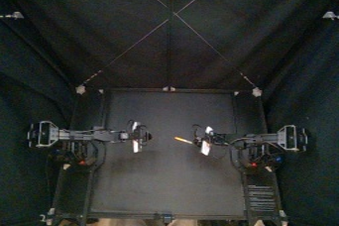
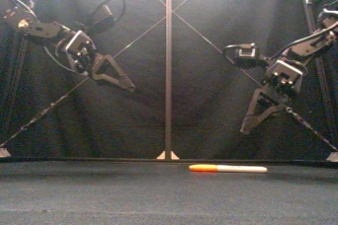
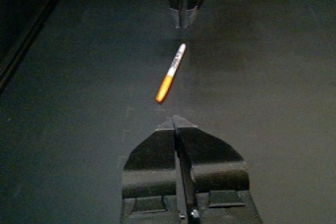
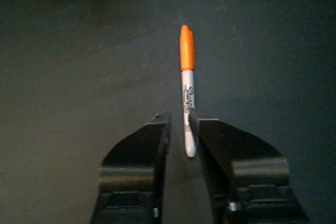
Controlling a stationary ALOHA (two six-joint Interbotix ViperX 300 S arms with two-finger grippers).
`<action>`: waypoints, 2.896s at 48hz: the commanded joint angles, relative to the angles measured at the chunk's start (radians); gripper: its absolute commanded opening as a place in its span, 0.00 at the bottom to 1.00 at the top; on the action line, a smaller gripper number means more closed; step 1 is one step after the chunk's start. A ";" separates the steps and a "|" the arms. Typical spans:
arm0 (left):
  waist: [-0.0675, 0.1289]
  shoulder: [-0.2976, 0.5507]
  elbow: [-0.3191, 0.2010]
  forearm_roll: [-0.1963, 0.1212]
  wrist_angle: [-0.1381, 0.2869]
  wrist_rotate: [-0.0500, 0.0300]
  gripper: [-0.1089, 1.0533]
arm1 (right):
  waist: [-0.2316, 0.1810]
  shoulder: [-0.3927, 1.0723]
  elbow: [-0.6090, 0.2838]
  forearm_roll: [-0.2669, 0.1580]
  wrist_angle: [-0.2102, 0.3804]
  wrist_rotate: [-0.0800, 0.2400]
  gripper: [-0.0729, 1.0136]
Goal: Uncap the pen
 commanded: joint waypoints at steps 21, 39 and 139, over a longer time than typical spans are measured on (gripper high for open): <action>0.018 0.028 -0.060 0.000 0.041 -0.0031 0.86 | -0.057 0.198 -0.092 -0.020 0.026 0.000 0.73; 0.018 0.028 -0.060 0.000 0.043 -0.0046 0.86 | -0.054 0.227 -0.101 -0.018 0.089 0.000 0.63; -0.003 0.133 -0.146 -0.127 0.192 -0.0077 0.39 | 0.087 0.232 -0.448 -0.230 0.201 0.000 0.46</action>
